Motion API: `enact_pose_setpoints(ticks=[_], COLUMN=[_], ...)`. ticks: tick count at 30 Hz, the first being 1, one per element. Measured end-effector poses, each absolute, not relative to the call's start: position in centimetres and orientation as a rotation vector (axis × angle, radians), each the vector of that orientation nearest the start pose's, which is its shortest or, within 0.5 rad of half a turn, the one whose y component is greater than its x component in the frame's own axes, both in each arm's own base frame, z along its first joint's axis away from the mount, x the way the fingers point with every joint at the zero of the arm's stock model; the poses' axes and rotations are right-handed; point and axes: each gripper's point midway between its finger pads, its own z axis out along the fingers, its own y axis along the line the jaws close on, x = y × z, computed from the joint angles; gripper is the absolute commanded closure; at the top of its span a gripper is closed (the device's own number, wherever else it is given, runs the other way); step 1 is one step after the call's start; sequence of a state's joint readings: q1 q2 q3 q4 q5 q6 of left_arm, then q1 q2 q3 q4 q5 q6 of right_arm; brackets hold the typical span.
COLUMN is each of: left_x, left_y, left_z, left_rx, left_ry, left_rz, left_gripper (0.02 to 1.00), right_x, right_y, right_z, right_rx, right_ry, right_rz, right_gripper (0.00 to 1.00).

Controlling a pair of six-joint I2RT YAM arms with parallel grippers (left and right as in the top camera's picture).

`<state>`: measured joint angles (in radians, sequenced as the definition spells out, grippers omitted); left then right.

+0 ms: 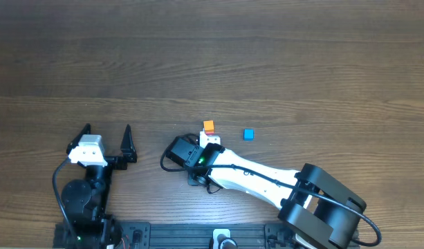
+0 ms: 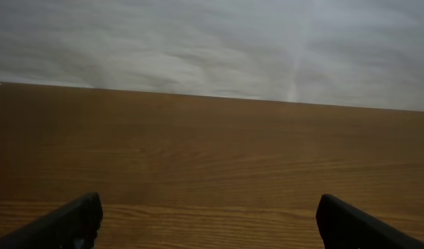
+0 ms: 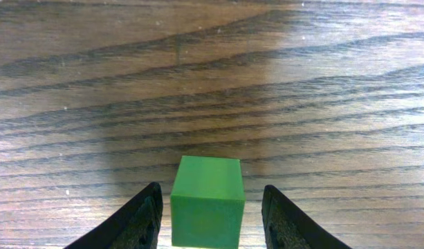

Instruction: Stack Cubes

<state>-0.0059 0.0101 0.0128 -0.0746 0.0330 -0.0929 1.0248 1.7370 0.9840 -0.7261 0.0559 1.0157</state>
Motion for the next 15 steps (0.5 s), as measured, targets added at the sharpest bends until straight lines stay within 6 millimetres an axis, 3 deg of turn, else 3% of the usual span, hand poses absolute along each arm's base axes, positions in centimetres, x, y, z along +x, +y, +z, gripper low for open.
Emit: enact_pose_setpoints(ticks=[15], left_x=[24.6], left_y=[-0.71], left_z=[15.92], left_rx=[-0.046], left_ry=[1.643], left_rz=[-0.103], left_gripper=[0.018], right_x=[16.64], right_y=[25.71], right_z=[0.51], right_rx=[-0.016], right_ry=[3.045], right_rz=[0.074], right_gripper=[0.785])
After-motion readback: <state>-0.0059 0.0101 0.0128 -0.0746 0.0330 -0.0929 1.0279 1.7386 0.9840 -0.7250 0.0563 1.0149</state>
